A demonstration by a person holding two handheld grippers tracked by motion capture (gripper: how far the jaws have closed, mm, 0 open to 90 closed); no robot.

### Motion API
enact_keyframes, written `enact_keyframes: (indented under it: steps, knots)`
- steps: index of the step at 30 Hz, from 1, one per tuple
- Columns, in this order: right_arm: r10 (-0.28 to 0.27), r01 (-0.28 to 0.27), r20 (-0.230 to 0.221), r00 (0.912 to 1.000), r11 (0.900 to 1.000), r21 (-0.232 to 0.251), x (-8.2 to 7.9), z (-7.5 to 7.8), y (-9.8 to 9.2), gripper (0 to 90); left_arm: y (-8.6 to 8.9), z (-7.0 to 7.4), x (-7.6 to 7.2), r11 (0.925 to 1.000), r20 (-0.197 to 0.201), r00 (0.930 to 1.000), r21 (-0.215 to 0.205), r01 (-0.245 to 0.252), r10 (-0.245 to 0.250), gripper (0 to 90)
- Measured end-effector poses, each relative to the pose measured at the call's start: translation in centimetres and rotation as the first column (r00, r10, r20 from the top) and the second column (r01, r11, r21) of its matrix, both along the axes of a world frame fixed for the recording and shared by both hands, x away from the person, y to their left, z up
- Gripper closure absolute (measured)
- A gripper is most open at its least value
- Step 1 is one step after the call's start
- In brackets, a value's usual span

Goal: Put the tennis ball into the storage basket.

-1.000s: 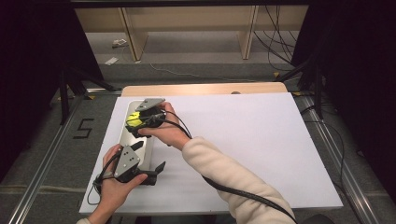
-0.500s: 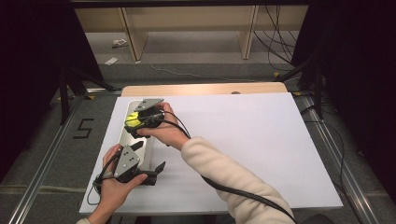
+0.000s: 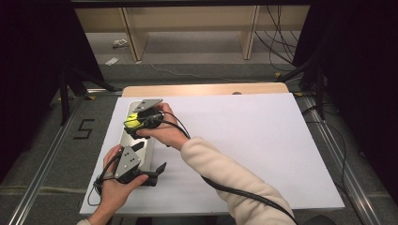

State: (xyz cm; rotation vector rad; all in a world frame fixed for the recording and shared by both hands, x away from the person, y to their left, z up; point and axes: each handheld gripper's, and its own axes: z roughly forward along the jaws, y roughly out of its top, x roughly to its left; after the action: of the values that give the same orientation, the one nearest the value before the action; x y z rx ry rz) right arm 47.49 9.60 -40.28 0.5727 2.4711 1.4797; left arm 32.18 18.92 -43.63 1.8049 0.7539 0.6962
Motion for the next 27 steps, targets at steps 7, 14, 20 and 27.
enact_keyframes:
  steps: [7, 14, 20, 27]
  knots:
    - [0.007, -0.007, -0.006, 1.0000, 1.000, -0.009, 0.01, -0.19, 0.25, 26.8, 0.03, 0.01, 0.00, 1.0000, 0.000, 1.0000, 0.000, -0.001, 0.001, 0.0]
    - [0.016, -0.016, -0.020, 0.9997, 1.000, -0.021, 0.15, -0.45, 0.35, 26.7, 0.01, -0.01, -0.01, 1.0000, -0.001, 1.0000, 0.001, 0.001, -0.001, 0.0]
    - [0.015, -0.015, -0.027, 0.9995, 1.000, -0.026, 0.37, -0.66, 0.31, 26.8, -0.01, -0.02, 0.00, 1.0000, 0.000, 1.0000, 0.001, 0.003, -0.003, 0.0]
    - [0.016, -0.017, -0.033, 0.9993, 0.999, -0.034, 0.39, -1.00, 0.46, 26.7, -0.01, 0.00, -0.03, 1.0000, 0.000, 1.0000, -0.001, 0.001, -0.001, 0.0]
